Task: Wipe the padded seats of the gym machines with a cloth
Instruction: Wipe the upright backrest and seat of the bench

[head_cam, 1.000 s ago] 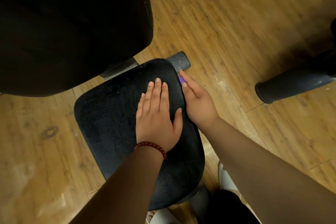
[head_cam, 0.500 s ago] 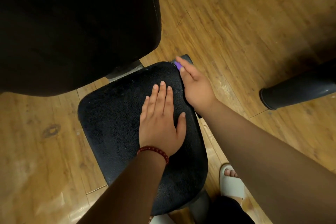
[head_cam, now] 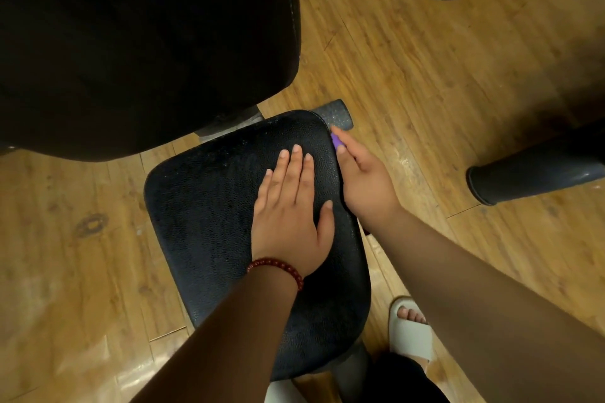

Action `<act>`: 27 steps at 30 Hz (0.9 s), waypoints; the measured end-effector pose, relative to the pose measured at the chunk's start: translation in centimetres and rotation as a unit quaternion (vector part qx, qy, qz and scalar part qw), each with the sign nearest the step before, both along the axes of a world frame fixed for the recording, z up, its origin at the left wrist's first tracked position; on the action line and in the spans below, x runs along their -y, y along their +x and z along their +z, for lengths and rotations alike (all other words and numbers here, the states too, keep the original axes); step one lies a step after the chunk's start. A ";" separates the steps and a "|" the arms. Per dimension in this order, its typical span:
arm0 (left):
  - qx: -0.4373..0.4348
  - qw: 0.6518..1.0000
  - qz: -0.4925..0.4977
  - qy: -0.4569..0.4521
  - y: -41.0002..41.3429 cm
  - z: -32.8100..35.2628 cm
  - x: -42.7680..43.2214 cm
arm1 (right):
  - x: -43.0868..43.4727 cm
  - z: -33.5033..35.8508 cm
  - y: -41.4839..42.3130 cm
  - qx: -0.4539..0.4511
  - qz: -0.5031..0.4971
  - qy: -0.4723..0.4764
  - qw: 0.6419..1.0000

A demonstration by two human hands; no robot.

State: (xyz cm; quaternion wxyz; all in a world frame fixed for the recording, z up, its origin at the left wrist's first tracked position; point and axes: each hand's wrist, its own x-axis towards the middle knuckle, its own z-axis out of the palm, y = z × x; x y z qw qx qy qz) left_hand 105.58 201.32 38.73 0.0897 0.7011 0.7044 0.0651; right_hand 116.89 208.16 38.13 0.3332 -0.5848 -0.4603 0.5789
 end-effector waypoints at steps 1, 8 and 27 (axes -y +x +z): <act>0.000 1.000 0.001 -0.002 0.0 0.0 0.0 | -1.1 0.1 -0.4 0.005 0.006 0.002 1.000; 0.007 1.000 0.005 -0.005 0.0 -0.1 0.1 | -0.7 0.4 -0.6 0.016 0.004 0.034 0.999; 0.115 0.988 0.094 -0.028 -4.0 2.9 4.1 | 6.9 4.3 1.4 0.173 0.105 0.193 0.960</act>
